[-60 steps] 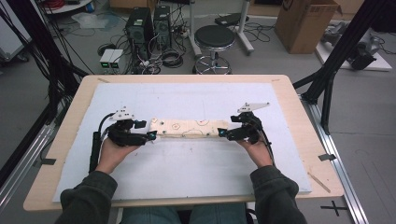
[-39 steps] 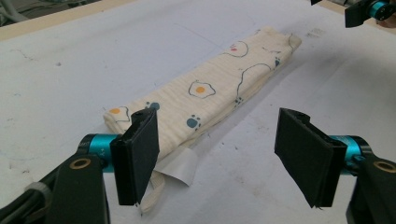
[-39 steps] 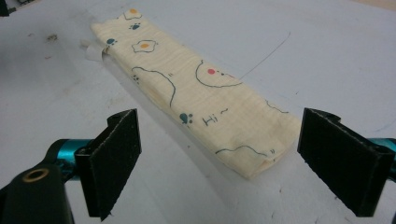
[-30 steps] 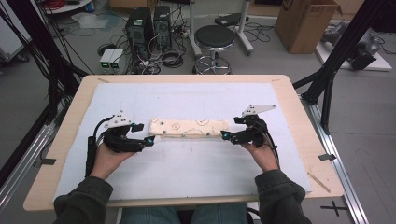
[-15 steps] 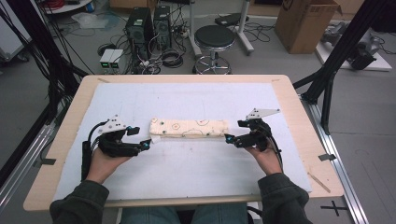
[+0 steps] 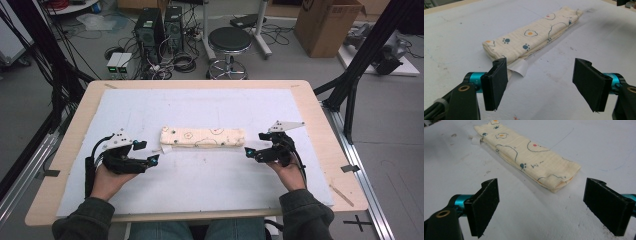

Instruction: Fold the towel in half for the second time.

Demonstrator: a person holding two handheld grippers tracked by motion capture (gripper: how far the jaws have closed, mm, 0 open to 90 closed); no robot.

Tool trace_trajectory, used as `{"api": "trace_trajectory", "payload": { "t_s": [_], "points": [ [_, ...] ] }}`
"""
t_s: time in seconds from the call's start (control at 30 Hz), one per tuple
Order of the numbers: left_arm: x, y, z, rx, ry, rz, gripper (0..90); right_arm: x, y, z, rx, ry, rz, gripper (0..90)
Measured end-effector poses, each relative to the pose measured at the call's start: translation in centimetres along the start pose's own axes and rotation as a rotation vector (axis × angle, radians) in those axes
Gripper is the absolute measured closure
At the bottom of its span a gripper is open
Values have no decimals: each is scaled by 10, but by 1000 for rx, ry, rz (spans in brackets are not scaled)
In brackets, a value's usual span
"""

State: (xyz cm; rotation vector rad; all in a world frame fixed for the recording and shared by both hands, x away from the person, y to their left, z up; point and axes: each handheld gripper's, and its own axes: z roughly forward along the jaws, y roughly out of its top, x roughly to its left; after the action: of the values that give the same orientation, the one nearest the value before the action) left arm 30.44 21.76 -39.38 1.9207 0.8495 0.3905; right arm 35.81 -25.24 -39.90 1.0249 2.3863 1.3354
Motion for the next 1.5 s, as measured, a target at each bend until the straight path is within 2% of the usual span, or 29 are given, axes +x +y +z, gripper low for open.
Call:
{"api": "trace_trajectory", "payload": {
  "t_s": [0.27,0.37,0.67,1.1,1.5],
  "points": [
    [-3,-7,-4,5,11,8,279,-1,-10,-2,3,-10,3,126],
    [-4,-12,-6,3,12,-2,279,0,-12,-3,3,-13,11,125],
    [-5,-21,-12,10,22,-9,277,2,-20,-9,-6,-25,-3,125],
    [-7,-30,-21,13,40,-5,274,8,-30,-18,-14,-30,-12,125],
    [-12,-34,-26,14,39,-7,273,12,-41,-27,-6,-34,-16,124]
  ]
}}
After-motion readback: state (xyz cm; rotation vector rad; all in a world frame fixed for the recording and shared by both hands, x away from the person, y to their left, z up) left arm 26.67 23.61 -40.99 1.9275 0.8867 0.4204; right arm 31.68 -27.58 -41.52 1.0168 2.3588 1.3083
